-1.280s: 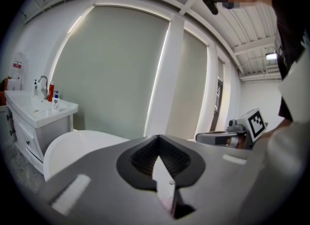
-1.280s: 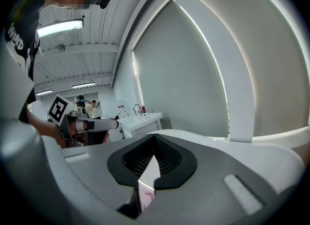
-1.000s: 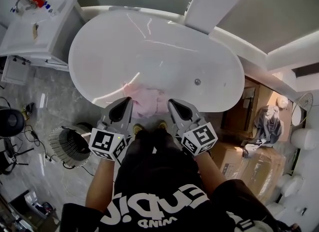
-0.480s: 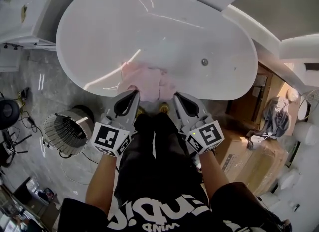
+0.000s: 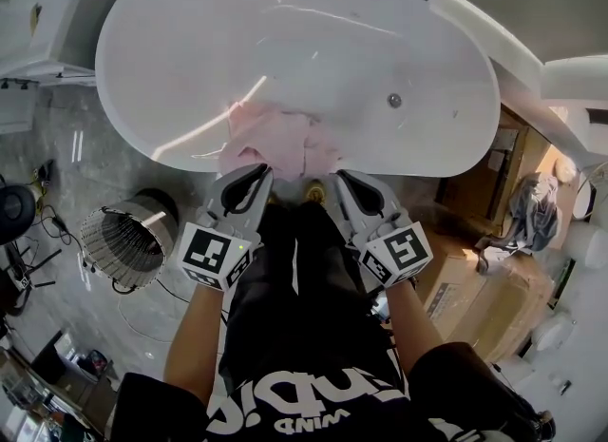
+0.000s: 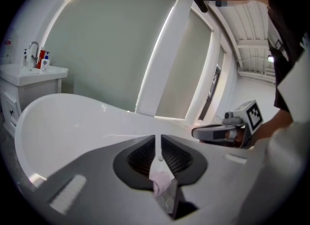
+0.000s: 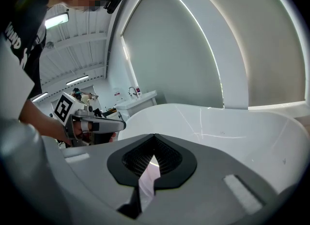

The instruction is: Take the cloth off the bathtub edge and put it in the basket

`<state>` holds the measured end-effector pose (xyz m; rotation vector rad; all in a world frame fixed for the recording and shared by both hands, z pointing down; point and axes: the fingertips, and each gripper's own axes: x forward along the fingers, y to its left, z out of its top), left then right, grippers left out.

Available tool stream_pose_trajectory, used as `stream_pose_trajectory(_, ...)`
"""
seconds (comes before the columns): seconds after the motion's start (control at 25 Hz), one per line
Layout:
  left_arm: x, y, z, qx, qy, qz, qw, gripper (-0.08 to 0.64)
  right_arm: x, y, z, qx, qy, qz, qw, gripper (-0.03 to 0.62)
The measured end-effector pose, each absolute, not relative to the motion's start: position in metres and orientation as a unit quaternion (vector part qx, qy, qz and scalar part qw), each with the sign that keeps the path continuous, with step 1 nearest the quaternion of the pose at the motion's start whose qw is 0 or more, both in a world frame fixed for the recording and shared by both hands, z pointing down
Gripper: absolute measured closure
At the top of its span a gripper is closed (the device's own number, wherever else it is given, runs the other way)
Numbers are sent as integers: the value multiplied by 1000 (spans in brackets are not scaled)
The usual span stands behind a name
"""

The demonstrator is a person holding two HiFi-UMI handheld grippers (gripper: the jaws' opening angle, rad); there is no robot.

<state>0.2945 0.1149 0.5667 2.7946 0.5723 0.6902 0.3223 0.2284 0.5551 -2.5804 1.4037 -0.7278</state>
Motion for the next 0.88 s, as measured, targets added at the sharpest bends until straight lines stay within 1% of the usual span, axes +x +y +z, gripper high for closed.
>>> stream_pose_trajectory(0.04,294,119,567,945,202,236,103,517,321,229,555,-851,464,-241,59,588)
stream_pose_trajectory(0.2,292,134,570,931,244,243,119,465,320,229,554,-850,465,-240,60,588)
stream_pose_trajectory(0.28,291,139,573,926,257,249,120,417,320,228,553,-850,466,-240,60,588)
stream_pose_trajectory(0.32,290,142,575,924,262,250,121,375,320,228,553,-850,466,-240,60,588)
stream_pose_trajectory(0.4,290,147,577,920,272,253,125,265,320,228,553,-849,466,-241,61,588)
stream_pose_trajectory(0.44,289,149,579,918,276,257,124,237,321,229,554,-849,465,-241,61,588)
stream_pose_trajectory(0.88,288,148,612,905,285,308,67,239,323,235,560,-852,456,-247,67,588)
